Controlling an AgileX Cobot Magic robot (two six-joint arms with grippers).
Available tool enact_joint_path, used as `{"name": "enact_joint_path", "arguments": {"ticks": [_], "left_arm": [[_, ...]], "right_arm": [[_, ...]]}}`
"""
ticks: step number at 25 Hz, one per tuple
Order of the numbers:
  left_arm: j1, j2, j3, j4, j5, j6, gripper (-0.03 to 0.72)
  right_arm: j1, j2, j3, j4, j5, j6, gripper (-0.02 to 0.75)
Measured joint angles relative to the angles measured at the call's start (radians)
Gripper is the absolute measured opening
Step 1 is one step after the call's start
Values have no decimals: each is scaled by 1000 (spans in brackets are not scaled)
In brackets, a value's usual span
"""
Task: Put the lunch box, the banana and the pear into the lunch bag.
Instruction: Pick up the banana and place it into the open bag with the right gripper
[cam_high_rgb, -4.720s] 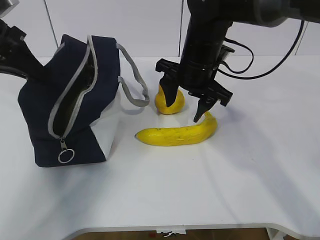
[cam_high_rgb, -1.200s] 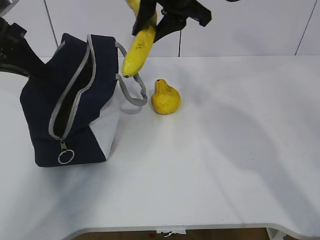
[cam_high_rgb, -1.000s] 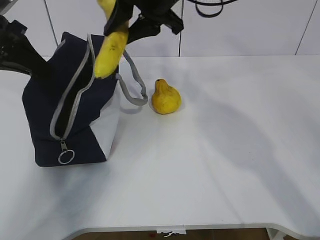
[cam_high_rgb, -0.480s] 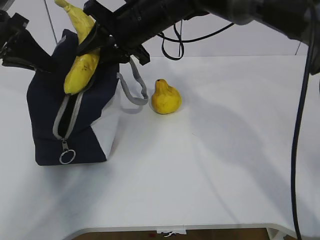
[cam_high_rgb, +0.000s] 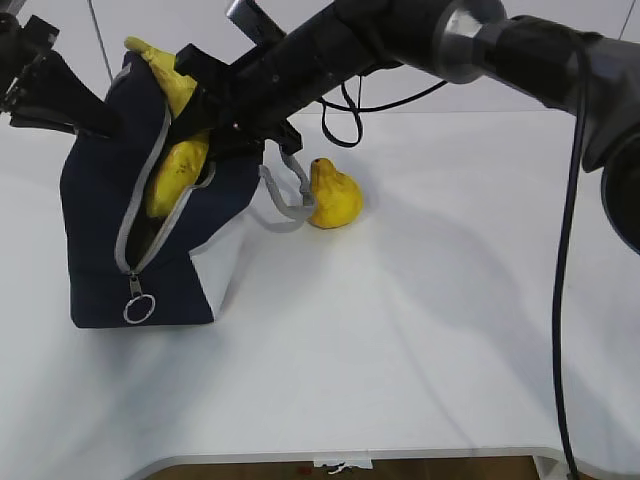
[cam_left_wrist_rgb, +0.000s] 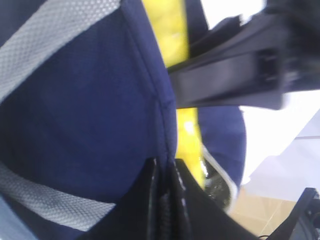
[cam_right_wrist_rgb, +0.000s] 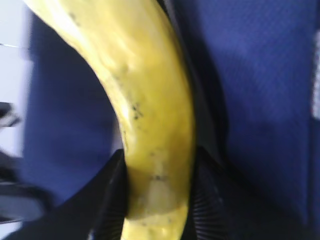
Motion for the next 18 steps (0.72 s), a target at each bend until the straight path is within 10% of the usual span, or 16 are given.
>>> {"name": "enact_joint_path", "arguments": {"ticks": [18], "left_arm": [[0, -11, 0, -43, -2, 0, 13]], "right_arm": [[-4, 0, -58, -95, 129, -3, 574]]}}
